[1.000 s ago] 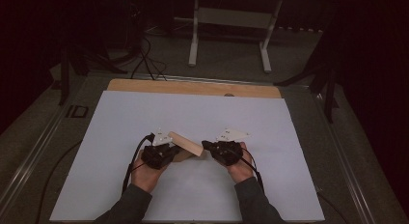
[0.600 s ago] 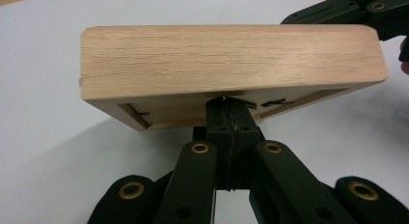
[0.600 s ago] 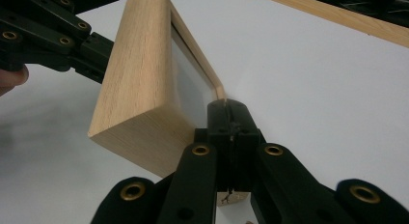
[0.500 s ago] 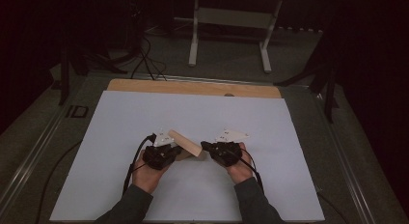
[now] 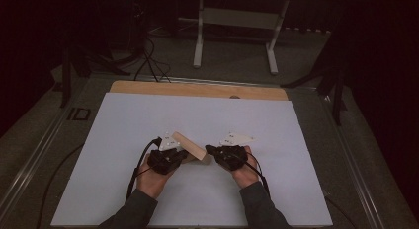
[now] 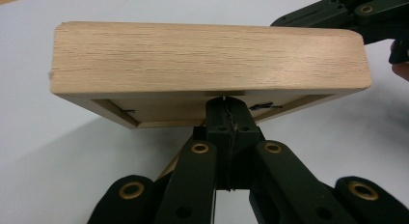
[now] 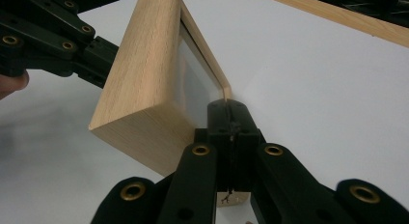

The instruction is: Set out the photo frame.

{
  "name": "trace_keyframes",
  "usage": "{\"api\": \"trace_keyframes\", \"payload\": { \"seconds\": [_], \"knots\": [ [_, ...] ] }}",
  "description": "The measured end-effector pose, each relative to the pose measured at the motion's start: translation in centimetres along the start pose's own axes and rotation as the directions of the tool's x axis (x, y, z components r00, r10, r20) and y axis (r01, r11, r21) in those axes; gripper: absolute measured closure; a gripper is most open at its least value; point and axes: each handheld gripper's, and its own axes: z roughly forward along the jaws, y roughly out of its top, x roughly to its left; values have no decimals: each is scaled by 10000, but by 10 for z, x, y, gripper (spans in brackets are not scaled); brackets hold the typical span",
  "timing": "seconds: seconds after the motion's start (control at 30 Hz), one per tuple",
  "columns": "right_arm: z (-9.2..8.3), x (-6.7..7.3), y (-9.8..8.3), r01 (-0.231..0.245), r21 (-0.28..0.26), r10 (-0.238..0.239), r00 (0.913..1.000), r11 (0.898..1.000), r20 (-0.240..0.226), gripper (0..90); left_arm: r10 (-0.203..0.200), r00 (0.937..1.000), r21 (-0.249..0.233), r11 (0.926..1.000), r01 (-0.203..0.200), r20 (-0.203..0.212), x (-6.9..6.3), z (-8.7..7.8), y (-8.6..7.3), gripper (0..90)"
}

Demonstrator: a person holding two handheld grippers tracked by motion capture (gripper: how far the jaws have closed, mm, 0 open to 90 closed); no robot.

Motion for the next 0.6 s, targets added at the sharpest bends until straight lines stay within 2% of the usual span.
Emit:
{"api": "trace_keyframes", "payload": {
  "seconds": [0.4, 0.6],
  "knots": [
    [0, 1, 0, 37, 4, -37, 10000, 10000, -8, 896, 161, 9997, 109, 9998, -163, 185, -7, 4, 0, 897],
    [0, 2, 0, 41, 3, -41, 10000, 10000, -38, 896, 160, 9997, 125, 9998, -162, 185, -6, 6, -1, 897]
  ]
}}
